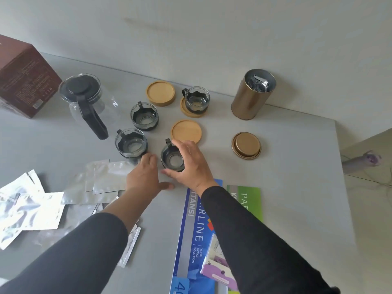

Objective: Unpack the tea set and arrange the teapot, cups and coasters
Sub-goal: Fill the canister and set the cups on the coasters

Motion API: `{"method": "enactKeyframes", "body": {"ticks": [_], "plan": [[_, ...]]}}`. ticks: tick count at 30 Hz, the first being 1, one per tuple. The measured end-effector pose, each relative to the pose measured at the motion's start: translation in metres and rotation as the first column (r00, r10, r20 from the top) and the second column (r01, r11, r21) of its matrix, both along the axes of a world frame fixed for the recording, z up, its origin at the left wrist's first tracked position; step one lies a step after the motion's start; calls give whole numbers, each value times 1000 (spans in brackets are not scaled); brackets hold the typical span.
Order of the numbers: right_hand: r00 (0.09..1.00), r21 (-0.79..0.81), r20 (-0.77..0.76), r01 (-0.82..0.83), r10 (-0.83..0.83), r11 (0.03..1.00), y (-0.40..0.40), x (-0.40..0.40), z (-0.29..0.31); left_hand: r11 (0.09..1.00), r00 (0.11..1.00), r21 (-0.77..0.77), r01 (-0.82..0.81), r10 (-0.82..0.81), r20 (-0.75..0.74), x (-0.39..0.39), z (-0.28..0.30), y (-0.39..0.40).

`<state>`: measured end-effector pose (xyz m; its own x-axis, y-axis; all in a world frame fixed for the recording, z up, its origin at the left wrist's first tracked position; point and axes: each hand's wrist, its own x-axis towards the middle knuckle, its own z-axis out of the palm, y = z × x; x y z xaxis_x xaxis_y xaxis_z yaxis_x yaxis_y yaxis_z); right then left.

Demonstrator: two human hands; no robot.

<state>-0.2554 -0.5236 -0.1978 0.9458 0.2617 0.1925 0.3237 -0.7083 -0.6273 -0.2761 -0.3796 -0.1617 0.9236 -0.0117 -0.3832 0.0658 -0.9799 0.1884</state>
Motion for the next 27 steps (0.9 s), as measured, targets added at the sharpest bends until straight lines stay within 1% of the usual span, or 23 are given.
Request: {"method": "enactKeyframes", "body": {"ticks": [3,6,9,14,18,23,24,26,27], "plan": [[999,11,47,23,-23,1000,-1,6,3,1000,1000,-3,-12,12,-15,0,0,1],[991,70,65,115,-119,991,-6,22,16,1000,999,-4,-24,24,-26,0,-2,1],[987,85,-3,162,-163,983,-13,42,28,1000,999,6,-29,29,-31,2,-3,0],[983,70,-116,151,-143,986,-18,64,31,999,998,8,-40,40,-44,3,-4,-1],[976,56,-174,142,-131,988,-17,72,29,999,998,6,-48,49,-44,4,-4,-2],[969,3,-218,120,-117,993,-17,73,30,997,997,-32,-65,63,-45,2,-4,-3],[974,-33,-192,112,-117,993,-17,73,33,997,997,-46,-65,63,-47,1,-3,-2],[991,-124,-72,102,-112,987,-16,74,41,996,999,-77,-48,46,-28,-3,0,1],[995,-144,-9,100,-102,985,-15,76,46,996,1000,-87,-26,26,2,-7,2,6]]}}
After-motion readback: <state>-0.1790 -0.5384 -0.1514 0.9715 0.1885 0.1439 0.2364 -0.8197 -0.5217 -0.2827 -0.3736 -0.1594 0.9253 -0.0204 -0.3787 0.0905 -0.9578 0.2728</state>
